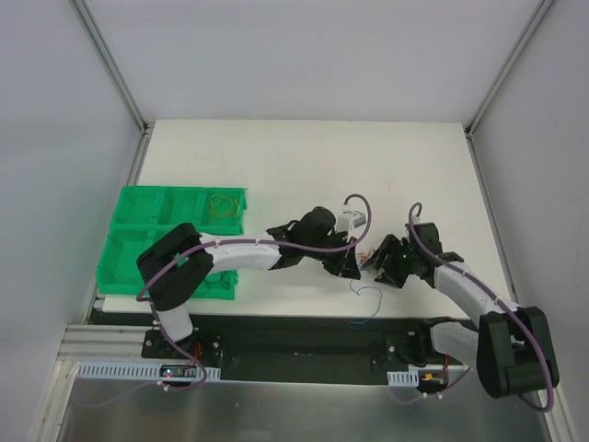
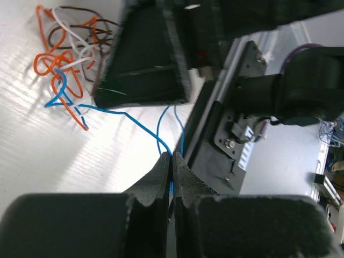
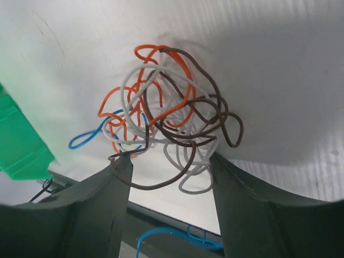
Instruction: Untangle the cables
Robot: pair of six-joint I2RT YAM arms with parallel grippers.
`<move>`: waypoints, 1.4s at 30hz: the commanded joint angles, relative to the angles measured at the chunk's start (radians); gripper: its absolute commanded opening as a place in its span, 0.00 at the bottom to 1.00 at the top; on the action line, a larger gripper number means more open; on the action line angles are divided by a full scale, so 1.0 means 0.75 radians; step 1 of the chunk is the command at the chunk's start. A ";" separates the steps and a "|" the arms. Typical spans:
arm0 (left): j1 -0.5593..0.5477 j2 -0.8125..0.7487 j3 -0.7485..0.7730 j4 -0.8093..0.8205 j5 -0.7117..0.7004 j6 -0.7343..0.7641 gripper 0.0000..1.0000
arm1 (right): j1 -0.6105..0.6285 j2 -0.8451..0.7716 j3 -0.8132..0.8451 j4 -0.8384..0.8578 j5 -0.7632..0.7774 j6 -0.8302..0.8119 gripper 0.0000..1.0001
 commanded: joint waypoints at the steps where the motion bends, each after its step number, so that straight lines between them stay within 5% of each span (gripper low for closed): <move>1: -0.013 -0.204 -0.050 0.026 0.075 0.072 0.00 | 0.057 0.117 0.114 0.130 0.167 0.042 0.57; 6: -0.017 -0.550 0.019 -0.184 0.018 0.244 0.00 | 0.047 0.273 0.255 0.124 0.359 0.032 0.43; 12: -0.019 -0.886 0.348 -0.732 -0.427 0.559 0.00 | -0.075 0.420 0.438 0.020 0.384 -0.039 0.15; 17: -0.017 -0.949 0.600 -0.949 -0.707 0.631 0.00 | -0.161 0.490 0.540 -0.040 0.496 -0.119 0.07; 22: -0.017 -0.933 0.772 -1.009 -0.794 0.700 0.00 | -0.219 0.574 0.632 -0.079 0.621 -0.244 0.16; 28: 0.009 -0.843 0.880 -1.160 -1.092 0.723 0.00 | -0.209 0.531 0.479 0.119 0.327 -0.303 0.36; 31: 0.130 -0.810 0.889 -1.279 -1.091 0.684 0.00 | -0.170 0.513 0.413 0.218 0.253 -0.307 0.48; 40: 0.616 -0.804 0.666 -1.383 -1.127 0.694 0.00 | -0.094 0.596 0.483 0.222 0.173 -0.311 0.49; 42: 0.698 -0.778 0.617 -1.381 -1.255 0.715 0.00 | -0.094 0.613 0.495 0.212 0.180 -0.315 0.49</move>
